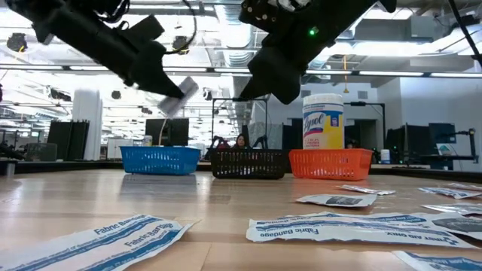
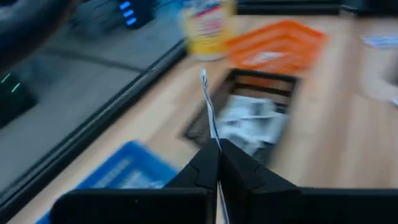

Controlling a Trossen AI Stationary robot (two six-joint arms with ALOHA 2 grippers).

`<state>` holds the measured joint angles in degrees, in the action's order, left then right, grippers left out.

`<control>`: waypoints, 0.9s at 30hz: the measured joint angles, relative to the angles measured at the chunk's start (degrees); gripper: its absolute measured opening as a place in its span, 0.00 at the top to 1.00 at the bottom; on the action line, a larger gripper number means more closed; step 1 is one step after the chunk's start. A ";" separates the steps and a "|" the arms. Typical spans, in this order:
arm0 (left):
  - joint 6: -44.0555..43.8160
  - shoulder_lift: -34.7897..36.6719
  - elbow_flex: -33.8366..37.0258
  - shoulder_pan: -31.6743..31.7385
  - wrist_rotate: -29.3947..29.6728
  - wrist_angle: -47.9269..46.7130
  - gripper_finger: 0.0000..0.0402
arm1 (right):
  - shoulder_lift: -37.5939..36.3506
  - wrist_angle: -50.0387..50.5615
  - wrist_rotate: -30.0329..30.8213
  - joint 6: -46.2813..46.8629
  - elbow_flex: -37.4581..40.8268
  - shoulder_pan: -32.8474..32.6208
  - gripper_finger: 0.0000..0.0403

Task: Pick & Place First Aid Supplies
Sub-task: Put the bandage into the blue container

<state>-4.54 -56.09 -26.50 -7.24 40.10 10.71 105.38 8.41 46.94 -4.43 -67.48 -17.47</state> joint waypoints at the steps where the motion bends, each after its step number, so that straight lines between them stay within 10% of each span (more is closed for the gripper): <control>1: -1.28 2.58 -0.01 1.92 0.05 -3.16 0.98 | 0.00 -0.14 -0.55 -0.02 0.00 0.00 1.00; 11: -12.88 7.15 0.02 30.30 -25.54 -16.29 0.98 | 0.00 -1.15 -2.08 2.66 0.00 0.00 1.00; 27: -10.25 -7.03 0.02 41.37 -26.13 -15.86 0.76 | 0.00 1.36 -3.85 7.52 0.00 -0.09 1.00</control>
<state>-14.79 -63.12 -26.48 34.13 13.97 -5.15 105.38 9.77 43.09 3.09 -67.48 -17.56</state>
